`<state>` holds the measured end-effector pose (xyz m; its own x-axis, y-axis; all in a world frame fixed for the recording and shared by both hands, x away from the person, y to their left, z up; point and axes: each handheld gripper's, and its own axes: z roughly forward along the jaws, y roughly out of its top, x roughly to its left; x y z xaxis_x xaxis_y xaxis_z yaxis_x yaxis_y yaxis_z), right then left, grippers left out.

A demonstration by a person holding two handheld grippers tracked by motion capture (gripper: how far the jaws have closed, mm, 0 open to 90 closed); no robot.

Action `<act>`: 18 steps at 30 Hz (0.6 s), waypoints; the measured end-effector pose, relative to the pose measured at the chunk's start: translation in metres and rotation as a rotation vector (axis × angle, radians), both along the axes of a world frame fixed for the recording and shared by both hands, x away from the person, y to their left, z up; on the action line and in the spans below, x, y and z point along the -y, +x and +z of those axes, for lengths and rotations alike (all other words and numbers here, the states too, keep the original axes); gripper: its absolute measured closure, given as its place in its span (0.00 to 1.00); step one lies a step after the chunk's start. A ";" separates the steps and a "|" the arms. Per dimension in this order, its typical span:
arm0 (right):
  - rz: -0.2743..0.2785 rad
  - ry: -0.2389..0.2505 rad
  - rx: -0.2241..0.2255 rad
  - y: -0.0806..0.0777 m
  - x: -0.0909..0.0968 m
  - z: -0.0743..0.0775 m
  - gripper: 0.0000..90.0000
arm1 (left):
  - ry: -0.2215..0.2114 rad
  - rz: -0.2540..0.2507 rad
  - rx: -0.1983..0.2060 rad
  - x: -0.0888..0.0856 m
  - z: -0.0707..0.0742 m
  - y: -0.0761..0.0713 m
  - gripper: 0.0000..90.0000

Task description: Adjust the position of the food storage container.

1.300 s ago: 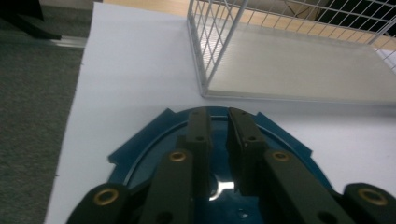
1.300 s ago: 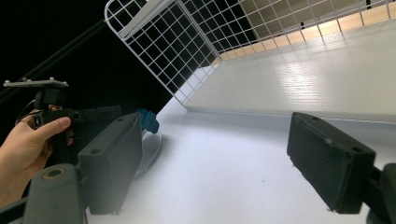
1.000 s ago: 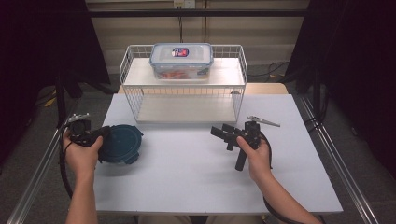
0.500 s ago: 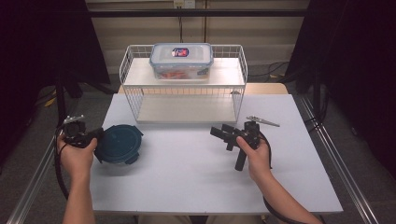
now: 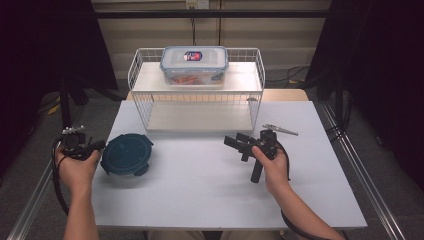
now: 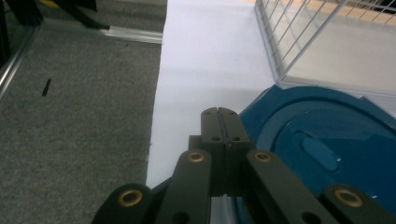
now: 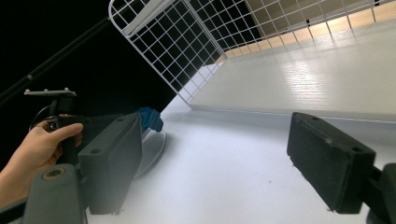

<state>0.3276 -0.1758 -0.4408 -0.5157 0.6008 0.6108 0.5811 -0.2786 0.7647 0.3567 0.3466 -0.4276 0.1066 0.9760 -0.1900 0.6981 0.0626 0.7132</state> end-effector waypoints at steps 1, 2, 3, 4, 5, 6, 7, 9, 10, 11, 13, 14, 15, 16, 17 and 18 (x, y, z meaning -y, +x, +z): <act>0.000 -0.002 0.002 0.000 0.000 0.000 0.20 | -0.007 0.005 0.006 0.000 -0.002 0.000 1.00; -0.003 -0.002 0.004 0.000 0.000 0.000 0.20 | -0.015 0.011 0.014 0.000 -0.003 0.000 1.00; -0.002 -0.004 0.005 0.000 0.000 0.000 0.20 | -0.016 0.013 0.013 0.001 -0.003 0.000 1.00; 0.000 -0.004 0.005 0.000 0.000 0.000 0.20 | -0.015 0.012 0.012 0.001 -0.002 0.000 1.00; 0.000 -0.003 0.005 0.000 0.000 0.001 0.20 | -0.015 0.015 0.013 0.001 -0.002 -0.001 1.00; 0.000 -0.003 0.006 0.001 0.000 0.001 0.20 | -0.022 0.020 0.012 0.001 -0.003 -0.001 1.00; 0.002 -0.002 0.009 0.001 -0.001 0.001 0.20 | -0.034 0.020 0.019 0.001 -0.004 -0.002 1.00; 0.006 -0.002 0.008 0.001 -0.001 0.001 0.20 | -0.037 0.017 0.019 0.001 -0.004 -0.003 1.00; 0.007 -0.001 0.008 0.001 -0.002 0.001 0.20 | -0.042 0.019 0.021 0.002 -0.004 -0.003 1.00; 0.005 -0.001 0.006 0.001 -0.002 0.001 0.20 | -0.054 0.018 0.020 0.003 -0.004 -0.004 1.00; 0.005 0.000 0.006 0.001 -0.003 0.001 0.20 | -0.056 0.003 0.015 0.006 -0.004 -0.004 1.00; 0.006 -0.003 0.007 0.001 -0.004 0.001 0.20 | -0.072 -0.003 0.014 0.008 -0.004 -0.005 1.00; 0.011 -0.007 0.003 0.001 -0.005 0.000 0.20 | -0.083 -0.005 0.012 0.010 -0.004 -0.005 1.00; 0.012 -0.009 0.007 0.001 -0.006 0.000 0.20 | -0.084 -0.013 0.005 0.012 -0.004 -0.006 1.00; 0.013 -0.012 0.007 0.001 -0.006 0.000 0.20 | -0.084 -0.019 0.005 0.014 -0.003 -0.006 1.00; 0.017 -0.009 0.007 0.001 -0.007 -0.001 0.20 | -0.081 -0.025 0.003 0.016 -0.003 -0.007 1.00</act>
<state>0.3287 -0.1684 -0.4414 -0.5302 0.5974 0.6017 0.5808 -0.2612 0.7711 0.3495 0.3306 -0.4310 0.1316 0.9545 -0.2677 0.6979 0.1026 0.7088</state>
